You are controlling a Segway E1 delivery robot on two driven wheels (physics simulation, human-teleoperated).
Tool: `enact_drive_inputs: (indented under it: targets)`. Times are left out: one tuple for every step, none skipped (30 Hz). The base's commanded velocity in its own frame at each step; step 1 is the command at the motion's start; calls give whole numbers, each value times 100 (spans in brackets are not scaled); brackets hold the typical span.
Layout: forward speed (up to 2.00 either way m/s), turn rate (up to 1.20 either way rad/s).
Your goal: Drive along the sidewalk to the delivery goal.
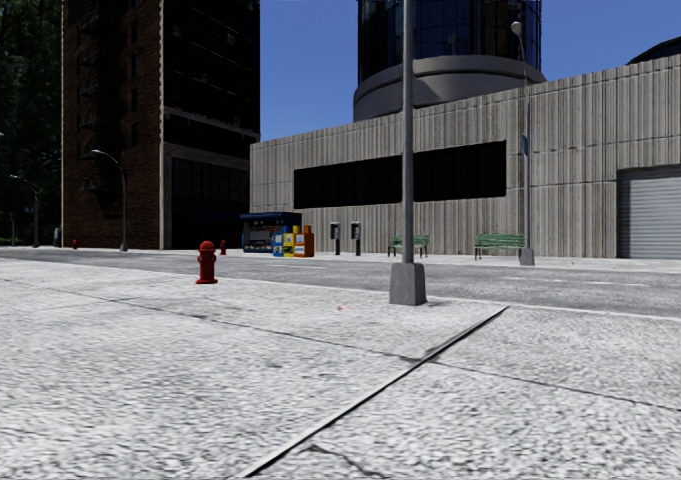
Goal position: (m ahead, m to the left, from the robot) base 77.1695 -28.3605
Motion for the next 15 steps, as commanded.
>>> enact_drive_inputs:
  targets:
    - [200, 68]
    - [200, 68]
    - [200, 68]
    - [200, 68]
    - [200, 68]
    - [200, 68]
    - [200, 68]
    - [200, 68]
    - [200, 68]
    - [200, 68]
    - [200, 68]
    - [200, 68]
    - [200, 68]
    - [200, 68]
    - [200, 68]
